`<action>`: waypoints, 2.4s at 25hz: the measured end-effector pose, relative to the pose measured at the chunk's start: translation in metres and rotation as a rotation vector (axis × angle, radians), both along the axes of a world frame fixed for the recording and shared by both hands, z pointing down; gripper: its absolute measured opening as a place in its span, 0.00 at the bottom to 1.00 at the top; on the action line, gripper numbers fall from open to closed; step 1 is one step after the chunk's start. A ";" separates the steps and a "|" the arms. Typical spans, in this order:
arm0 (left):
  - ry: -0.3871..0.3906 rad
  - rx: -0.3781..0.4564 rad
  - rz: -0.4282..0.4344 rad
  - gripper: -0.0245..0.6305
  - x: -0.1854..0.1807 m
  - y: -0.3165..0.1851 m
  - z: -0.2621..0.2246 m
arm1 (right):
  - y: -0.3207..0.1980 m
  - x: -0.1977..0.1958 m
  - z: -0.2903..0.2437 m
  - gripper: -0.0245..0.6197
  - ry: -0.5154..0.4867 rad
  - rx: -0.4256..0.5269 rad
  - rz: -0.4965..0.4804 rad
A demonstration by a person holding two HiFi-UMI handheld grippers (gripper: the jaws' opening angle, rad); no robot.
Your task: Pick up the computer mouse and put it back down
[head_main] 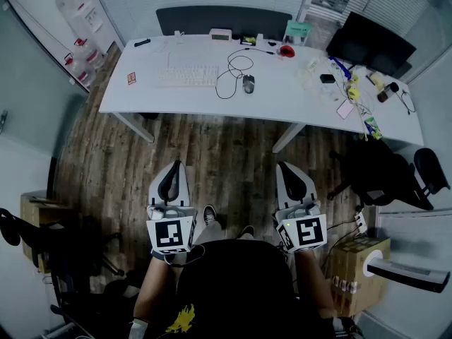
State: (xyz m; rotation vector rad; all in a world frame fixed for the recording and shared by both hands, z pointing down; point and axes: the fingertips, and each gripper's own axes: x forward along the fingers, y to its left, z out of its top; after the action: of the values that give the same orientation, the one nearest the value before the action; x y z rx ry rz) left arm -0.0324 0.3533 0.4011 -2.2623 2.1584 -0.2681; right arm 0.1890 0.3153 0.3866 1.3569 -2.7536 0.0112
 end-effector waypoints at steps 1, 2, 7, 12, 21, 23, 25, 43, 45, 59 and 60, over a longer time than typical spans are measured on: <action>0.014 0.032 0.011 0.06 0.005 -0.006 -0.005 | -0.002 0.003 -0.001 0.06 -0.005 0.010 0.010; 0.028 0.057 0.021 0.06 0.010 -0.010 -0.009 | -0.003 0.007 -0.003 0.06 -0.013 0.018 0.020; 0.056 0.055 0.064 0.06 0.017 -0.008 -0.012 | 0.010 0.011 -0.011 0.08 -0.081 0.024 0.021; 0.037 0.079 0.099 0.10 0.022 -0.014 -0.013 | 0.009 0.013 -0.005 0.21 -0.091 0.009 0.051; 0.102 0.138 0.136 0.79 -0.026 -0.042 -0.020 | -0.020 -0.017 0.009 0.97 -0.165 -0.050 0.156; 0.094 0.146 0.136 0.81 -0.049 -0.046 -0.022 | -0.026 -0.030 0.007 0.97 -0.144 -0.042 0.185; 0.085 0.162 0.137 0.81 -0.071 -0.058 -0.025 | -0.035 -0.045 0.002 0.97 -0.121 -0.028 0.202; 0.051 0.101 0.095 0.81 -0.121 -0.214 0.013 | -0.234 -0.093 0.044 0.97 -0.082 -0.080 0.176; 0.007 0.040 0.084 0.81 -0.123 -0.251 0.030 | -0.282 -0.096 0.054 0.96 -0.092 -0.100 0.160; 0.017 -0.100 0.031 0.81 -0.082 -0.476 0.076 | -0.504 -0.062 0.190 0.92 0.039 -0.378 0.162; 0.014 -0.128 0.025 0.81 -0.086 -0.483 0.085 | -0.510 -0.065 0.203 0.92 0.056 -0.402 0.164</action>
State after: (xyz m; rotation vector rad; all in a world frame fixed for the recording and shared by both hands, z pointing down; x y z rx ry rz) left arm -0.1180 -0.1300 0.4859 -2.3620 2.1782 -0.4022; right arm 0.1238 -0.1950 0.5900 1.4300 -2.4084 0.4977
